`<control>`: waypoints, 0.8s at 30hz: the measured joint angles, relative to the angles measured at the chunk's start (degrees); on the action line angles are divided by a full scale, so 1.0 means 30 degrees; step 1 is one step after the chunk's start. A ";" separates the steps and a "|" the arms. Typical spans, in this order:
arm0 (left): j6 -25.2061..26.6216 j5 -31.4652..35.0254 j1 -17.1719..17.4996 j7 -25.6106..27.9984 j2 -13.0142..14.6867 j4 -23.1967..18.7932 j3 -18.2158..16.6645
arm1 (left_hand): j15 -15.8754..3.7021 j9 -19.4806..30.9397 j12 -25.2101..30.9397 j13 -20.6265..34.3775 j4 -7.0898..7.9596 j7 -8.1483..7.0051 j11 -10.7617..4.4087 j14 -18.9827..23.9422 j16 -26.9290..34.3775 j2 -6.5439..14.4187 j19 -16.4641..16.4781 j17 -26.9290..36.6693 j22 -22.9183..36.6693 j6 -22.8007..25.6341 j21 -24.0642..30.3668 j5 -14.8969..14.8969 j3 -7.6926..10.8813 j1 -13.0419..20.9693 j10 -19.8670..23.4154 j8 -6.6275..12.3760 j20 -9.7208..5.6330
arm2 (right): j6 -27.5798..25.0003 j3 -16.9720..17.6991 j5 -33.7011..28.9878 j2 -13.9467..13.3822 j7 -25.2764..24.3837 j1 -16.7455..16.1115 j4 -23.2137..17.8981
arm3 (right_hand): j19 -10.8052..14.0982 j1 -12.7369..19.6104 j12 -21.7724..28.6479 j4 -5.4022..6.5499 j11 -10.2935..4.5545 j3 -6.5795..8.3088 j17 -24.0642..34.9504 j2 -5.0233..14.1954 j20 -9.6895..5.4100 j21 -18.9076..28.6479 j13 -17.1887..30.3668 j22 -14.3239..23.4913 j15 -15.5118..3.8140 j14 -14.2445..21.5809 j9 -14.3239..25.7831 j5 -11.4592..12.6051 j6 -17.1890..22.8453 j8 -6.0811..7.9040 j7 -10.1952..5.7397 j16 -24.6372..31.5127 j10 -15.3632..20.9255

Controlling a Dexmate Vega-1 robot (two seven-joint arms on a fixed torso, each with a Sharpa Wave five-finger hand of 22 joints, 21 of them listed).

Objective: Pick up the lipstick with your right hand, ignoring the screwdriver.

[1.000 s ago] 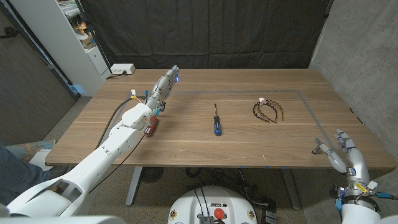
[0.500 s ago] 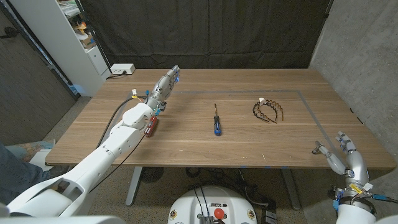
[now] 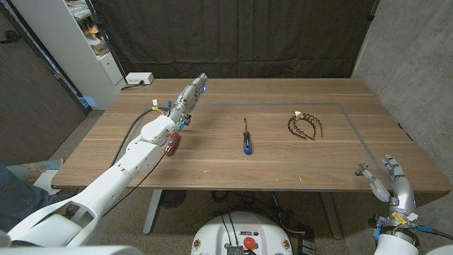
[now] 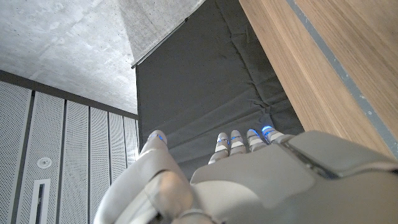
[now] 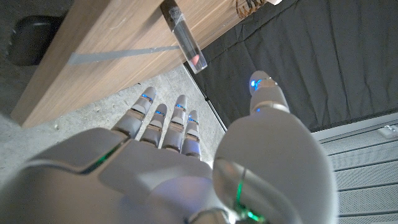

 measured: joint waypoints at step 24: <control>0.0603 0.0398 0.0153 0.0627 0.0142 -0.0841 0.0185 | 0.0000 0.0000 0.0000 0.0000 -0.0166 0.0002 -0.0102 0.0001 0.0000 -0.0001 -0.0001 0.0000 -0.0001 0.0001 0.0000 0.0000 0.0000 0.0001 -0.0104 0.0000 -0.0001 | 0.0553 -0.0905 0.0935 -0.0899 -0.0952 0.0814 0.1670 | 0.0796 0.0325 -0.0001 0.0227 -0.0495 -0.0488 0.0002 0.0128 -0.0435 0.0148 0.0004 0.0000 -0.0236 0.1125 -0.0011 0.0428 0.1934 0.0465 -0.0327 0.0257 0.0693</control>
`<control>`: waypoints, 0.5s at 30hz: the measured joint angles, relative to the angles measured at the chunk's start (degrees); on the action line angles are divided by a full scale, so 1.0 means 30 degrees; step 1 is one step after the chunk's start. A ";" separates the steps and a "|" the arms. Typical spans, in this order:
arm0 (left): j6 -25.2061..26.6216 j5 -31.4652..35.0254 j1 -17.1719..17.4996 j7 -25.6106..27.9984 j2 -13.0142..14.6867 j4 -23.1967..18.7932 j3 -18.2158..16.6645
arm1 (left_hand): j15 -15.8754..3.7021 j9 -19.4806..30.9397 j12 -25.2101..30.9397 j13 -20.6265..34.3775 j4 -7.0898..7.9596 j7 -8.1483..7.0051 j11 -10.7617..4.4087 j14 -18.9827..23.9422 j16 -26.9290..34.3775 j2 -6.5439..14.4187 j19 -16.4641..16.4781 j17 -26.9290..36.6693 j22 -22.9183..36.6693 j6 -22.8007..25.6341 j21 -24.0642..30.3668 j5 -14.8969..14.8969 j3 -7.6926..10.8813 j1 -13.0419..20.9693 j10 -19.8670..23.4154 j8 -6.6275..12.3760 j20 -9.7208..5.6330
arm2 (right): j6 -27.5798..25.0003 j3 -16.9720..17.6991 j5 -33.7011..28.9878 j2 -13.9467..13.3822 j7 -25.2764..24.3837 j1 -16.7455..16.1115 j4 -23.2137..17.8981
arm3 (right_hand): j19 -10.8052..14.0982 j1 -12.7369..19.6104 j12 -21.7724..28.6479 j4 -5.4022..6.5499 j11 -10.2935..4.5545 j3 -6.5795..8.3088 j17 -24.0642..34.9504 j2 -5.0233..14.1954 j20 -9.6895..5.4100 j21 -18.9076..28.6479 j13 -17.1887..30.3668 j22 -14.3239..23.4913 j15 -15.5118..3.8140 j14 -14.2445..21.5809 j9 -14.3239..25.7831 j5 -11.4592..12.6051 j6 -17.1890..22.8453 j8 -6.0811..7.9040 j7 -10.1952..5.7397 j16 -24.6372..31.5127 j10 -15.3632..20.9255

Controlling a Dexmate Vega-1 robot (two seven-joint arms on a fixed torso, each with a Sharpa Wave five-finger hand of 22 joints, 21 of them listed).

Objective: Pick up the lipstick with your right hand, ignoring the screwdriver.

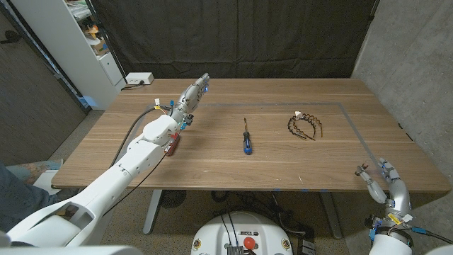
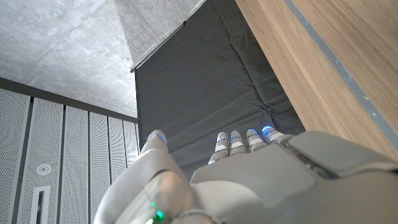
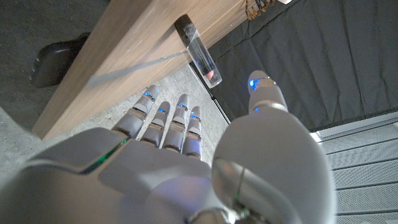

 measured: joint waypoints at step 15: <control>0.0239 0.0217 0.0147 0.0371 0.0046 -0.0470 0.0050 | 0.0000 0.0000 -0.0095 0.0000 0.0001 0.0001 0.0001 -0.0001 0.0000 0.0000 0.0001 0.0000 -0.0001 0.0000 0.0000 0.0000 0.0000 0.0000 0.0001 0.0000 -0.0001 | 0.0314 -0.0436 0.0554 -0.0518 -0.0276 0.0668 0.0964 | 0.0468 0.0103 0.0000 0.0169 -0.0478 -0.0168 0.0050 0.0102 -0.0151 0.0000 0.0002 0.0000 -0.0039 0.0925 0.0002 0.0144 0.0956 0.0220 -0.0344 0.0215 0.0692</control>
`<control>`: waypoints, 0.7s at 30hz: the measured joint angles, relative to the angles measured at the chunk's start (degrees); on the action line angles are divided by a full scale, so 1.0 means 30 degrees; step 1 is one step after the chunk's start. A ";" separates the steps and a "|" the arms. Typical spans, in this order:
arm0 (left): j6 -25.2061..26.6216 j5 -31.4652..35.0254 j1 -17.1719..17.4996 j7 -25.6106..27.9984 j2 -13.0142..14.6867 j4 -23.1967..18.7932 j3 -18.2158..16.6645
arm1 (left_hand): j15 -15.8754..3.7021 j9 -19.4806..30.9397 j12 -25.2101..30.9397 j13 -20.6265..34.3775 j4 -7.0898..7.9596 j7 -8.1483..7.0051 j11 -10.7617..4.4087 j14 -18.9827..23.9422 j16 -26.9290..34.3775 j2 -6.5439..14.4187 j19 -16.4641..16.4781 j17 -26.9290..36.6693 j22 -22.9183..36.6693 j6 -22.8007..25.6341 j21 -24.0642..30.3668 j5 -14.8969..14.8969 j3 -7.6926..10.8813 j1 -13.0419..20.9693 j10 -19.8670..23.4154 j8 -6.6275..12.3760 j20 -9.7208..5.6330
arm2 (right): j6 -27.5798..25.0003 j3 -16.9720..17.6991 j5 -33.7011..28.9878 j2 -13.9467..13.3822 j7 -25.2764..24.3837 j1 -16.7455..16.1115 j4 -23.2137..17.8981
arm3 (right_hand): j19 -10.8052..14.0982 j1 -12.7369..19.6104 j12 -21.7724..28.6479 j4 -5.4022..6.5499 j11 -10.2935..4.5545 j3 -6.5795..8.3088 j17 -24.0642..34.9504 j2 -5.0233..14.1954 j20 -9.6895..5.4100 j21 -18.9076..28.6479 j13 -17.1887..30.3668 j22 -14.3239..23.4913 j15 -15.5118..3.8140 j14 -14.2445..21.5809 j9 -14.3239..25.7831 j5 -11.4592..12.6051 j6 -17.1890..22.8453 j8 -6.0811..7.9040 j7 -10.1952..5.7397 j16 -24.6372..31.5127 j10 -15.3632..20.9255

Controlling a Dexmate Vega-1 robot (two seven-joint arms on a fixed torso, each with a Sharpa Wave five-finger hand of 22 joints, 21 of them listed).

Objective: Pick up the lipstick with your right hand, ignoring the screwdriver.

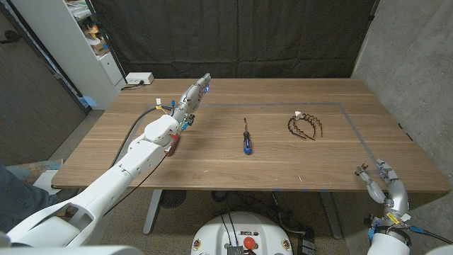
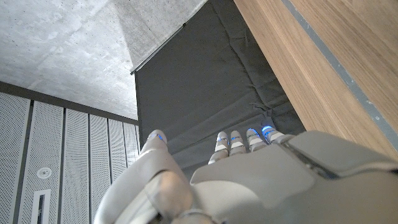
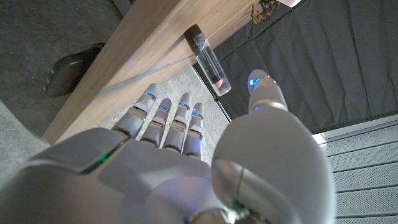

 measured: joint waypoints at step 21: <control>0.0288 0.0078 -0.0070 0.0152 -0.0045 -0.0036 0.0109 | 0.0000 0.0000 -0.0002 0.0000 0.0001 -0.0105 -0.0040 0.0000 0.0000 0.0074 0.0100 0.0000 0.0000 -0.0105 0.0000 0.0000 0.0000 -0.0073 -0.0195 -0.0077 0.0099 | -0.0147 -0.0570 0.0265 -0.0409 -0.0682 0.0696 0.0683 | 0.1327 0.0575 0.0521 0.0112 -0.0642 -0.0272 -0.0003 0.0576 -0.0374 0.0149 0.0046 -0.0001 -0.0071 0.2590 0.0002 0.0298 0.3336 0.0577 -0.0609 0.0421 0.2686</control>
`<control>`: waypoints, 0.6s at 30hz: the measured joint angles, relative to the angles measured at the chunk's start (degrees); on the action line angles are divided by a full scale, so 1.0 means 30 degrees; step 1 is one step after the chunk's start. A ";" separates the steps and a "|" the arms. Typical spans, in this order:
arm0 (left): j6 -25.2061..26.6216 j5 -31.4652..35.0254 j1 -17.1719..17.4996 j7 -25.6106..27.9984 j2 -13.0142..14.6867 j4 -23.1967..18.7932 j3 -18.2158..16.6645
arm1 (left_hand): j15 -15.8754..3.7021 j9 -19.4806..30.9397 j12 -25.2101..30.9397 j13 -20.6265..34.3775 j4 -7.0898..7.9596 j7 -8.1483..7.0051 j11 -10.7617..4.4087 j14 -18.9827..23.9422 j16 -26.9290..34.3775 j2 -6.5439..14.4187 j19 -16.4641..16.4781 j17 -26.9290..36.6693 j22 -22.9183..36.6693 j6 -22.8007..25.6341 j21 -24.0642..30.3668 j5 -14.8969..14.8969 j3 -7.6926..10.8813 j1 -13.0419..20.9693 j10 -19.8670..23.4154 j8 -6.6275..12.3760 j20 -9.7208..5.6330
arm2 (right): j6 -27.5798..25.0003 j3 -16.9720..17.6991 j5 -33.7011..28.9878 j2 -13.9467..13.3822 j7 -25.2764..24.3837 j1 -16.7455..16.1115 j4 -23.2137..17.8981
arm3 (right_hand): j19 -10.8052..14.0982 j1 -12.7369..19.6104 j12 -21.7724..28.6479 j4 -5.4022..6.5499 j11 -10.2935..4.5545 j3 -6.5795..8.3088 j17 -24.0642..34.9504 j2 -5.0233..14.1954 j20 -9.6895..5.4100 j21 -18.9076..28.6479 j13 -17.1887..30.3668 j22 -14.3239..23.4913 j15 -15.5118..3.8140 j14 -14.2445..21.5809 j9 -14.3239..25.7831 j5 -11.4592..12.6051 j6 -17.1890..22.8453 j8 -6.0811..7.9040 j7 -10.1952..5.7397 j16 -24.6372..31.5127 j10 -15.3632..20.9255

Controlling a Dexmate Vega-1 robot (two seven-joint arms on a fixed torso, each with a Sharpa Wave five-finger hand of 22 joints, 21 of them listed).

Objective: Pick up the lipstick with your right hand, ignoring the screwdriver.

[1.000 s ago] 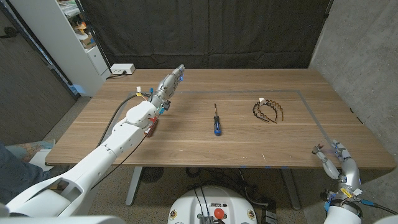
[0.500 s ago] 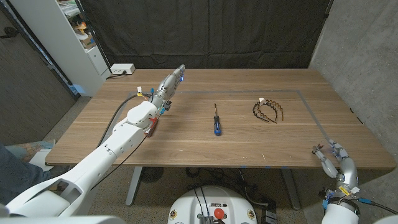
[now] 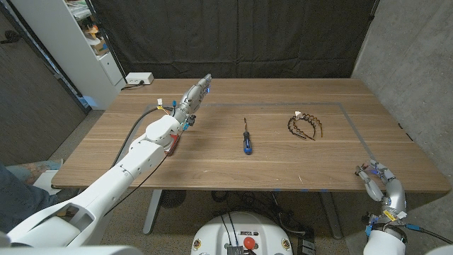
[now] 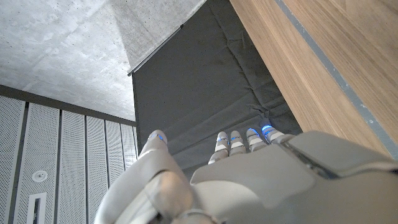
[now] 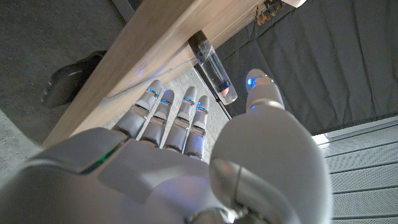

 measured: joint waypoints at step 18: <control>0.0119 0.0053 -0.0107 0.0043 -0.0016 0.0039 0.0019 | 0.0000 0.0000 -0.0068 0.0000 -0.0079 0.0001 -0.0036 0.0000 0.0000 0.0000 -0.0103 -0.0001 -0.0001 0.0001 0.0000 0.0000 -0.0081 0.0000 -0.0082 0.0000 0.0102 | -0.0040 -0.0337 0.0162 -0.0189 -0.0539 0.0303 0.0244 | 0.0512 0.0375 0.0000 0.0104 0.0066 0.0065 0.0058 0.0834 -0.0101 -0.0001 -0.0054 0.0001 -0.0022 0.1130 0.0001 -0.0001 0.1490 0.0148 0.0179 0.0075 0.1034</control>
